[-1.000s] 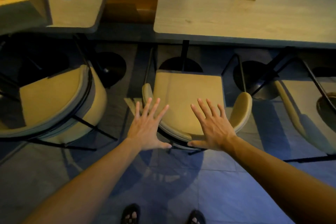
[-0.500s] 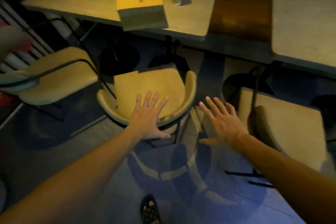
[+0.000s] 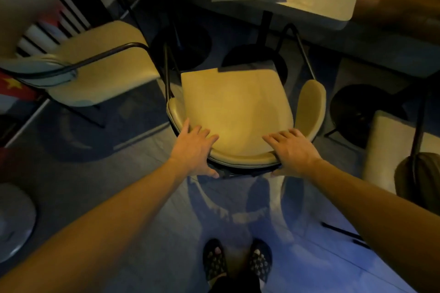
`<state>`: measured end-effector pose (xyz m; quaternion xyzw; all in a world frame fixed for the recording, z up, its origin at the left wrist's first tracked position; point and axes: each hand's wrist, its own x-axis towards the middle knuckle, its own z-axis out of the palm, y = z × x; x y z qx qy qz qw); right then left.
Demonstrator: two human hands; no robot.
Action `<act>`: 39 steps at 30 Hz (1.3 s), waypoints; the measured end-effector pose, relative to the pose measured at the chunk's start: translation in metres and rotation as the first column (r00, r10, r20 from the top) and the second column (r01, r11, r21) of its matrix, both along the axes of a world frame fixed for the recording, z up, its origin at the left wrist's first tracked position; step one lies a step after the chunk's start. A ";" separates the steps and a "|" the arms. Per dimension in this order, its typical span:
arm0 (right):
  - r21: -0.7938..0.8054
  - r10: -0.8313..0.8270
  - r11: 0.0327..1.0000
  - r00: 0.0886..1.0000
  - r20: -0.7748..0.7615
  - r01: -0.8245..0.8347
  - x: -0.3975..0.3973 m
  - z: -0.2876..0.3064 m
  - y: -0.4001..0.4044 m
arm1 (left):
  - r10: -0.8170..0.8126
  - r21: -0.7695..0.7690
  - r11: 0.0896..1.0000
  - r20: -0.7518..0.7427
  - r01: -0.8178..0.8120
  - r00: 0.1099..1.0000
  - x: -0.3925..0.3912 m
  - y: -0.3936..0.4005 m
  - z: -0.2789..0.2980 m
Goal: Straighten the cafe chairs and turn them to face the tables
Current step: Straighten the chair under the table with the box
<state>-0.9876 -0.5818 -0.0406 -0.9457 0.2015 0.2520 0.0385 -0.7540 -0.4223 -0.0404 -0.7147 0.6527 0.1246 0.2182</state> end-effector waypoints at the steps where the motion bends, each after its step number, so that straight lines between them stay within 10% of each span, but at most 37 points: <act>1: 0.018 0.002 1.000 0.999 -0.038 -0.001 0.000 -0.002 -0.004 | -0.012 0.026 1.000 0.013 0.011 1.000 -0.002 -0.005 -0.001; 10: -0.045 0.004 0.999 0.998 -0.062 -0.006 -0.002 -0.011 0.000 | -0.198 0.115 0.976 0.104 0.186 0.975 0.008 -0.024 0.000; 21: -0.002 -0.369 0.929 0.928 -0.047 0.369 0.079 -0.010 0.085 | -0.513 0.102 0.858 0.119 0.503 0.850 0.120 -0.060 0.006; 39: -0.031 -0.386 0.922 0.923 0.014 0.386 0.148 -0.008 0.077 | -0.540 0.088 0.842 0.116 0.533 0.834 0.189 -0.075 0.009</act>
